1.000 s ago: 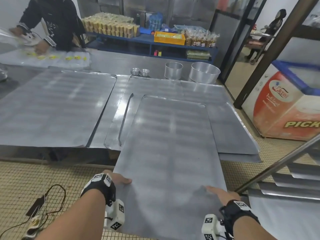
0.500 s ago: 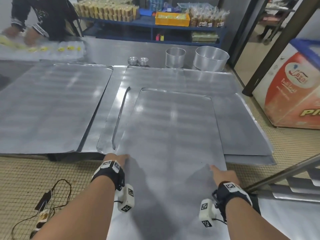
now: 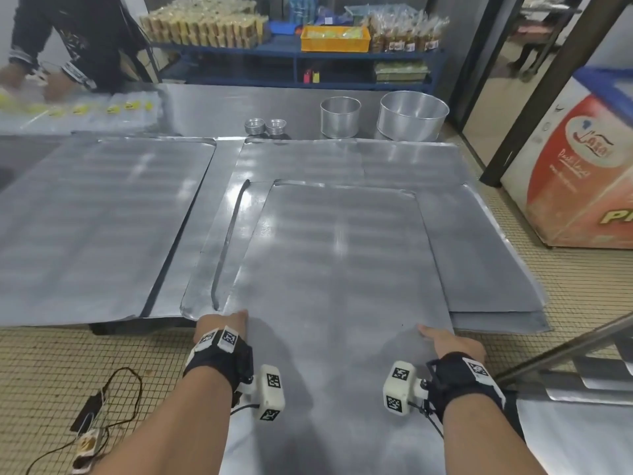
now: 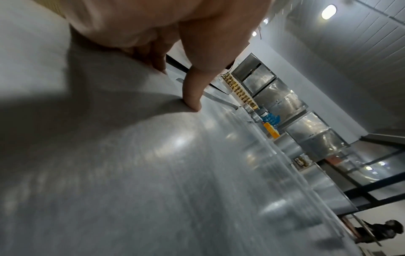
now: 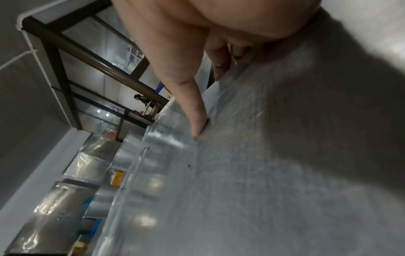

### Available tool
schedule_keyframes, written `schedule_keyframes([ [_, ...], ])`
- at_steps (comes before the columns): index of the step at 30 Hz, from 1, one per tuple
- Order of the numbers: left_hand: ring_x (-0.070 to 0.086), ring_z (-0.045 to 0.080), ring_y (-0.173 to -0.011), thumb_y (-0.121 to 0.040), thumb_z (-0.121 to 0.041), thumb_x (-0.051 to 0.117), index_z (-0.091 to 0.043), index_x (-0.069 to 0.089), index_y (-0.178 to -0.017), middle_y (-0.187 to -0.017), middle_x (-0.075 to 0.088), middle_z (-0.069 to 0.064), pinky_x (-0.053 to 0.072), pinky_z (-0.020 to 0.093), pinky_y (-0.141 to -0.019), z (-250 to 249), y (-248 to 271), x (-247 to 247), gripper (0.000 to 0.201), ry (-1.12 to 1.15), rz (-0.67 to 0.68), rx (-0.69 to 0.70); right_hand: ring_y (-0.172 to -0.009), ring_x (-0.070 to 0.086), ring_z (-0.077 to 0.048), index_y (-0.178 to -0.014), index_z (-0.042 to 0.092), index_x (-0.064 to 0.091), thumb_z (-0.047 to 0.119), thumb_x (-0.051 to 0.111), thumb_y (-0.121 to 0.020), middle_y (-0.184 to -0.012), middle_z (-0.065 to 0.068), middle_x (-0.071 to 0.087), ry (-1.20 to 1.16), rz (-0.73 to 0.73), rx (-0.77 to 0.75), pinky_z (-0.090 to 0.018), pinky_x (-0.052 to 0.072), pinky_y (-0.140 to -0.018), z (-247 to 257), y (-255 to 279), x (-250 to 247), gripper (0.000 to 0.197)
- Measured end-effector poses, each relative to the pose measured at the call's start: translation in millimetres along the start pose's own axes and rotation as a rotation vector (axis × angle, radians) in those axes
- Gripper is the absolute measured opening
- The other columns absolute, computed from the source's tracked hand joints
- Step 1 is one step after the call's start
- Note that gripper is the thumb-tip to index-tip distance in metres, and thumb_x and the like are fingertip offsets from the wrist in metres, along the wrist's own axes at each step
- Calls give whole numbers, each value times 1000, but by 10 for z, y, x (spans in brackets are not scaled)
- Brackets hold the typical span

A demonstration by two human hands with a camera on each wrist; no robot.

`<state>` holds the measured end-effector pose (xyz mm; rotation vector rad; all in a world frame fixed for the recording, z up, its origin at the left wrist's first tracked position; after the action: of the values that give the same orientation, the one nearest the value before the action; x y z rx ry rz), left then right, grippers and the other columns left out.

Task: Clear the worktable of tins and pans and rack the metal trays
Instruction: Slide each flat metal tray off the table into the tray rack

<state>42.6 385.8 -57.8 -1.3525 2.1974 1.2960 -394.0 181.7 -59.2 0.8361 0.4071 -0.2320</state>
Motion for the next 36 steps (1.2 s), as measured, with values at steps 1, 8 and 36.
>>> schedule_keyframes([
  [1, 57, 29, -78, -84, -32, 72, -2, 59, -95, -92, 61, 13, 43, 31, -69, -31, 64, -21, 35, 22, -11, -11, -97, 67, -42, -125, -1, 57, 30, 97, -52, -116, -25, 66, -19, -9, -6, -54, 55, -90, 28, 4, -24, 89],
  [8, 58, 30, -74, -80, -30, 71, 4, 63, -95, -90, 67, 18, 44, 35, -66, -485, 195, -60, 38, 40, -35, 60, -112, 61, -43, -131, -7, 51, 24, 95, -61, -131, -27, 58, -53, -63, -16, -49, 51, -97, 219, 11, -206, 88],
  [36, 62, 36, -117, -88, -22, 73, 10, 63, -122, -126, 63, 26, 49, 39, -92, -2321, -674, 225, 48, -272, 509, 694, -63, 61, -25, -104, -3, 65, 22, 91, -67, -73, -11, 61, -532, -602, 159, -34, 50, -68, -808, 1981, 195, 51],
])
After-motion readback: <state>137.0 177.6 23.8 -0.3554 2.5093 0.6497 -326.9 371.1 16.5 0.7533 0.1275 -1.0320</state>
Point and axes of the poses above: each hand's wrist, its own y-axis away from the middle knuckle, its own x-axis out of the palm, z = x × y, the point moved 10 cm from there along -y, towards the middle knuckle
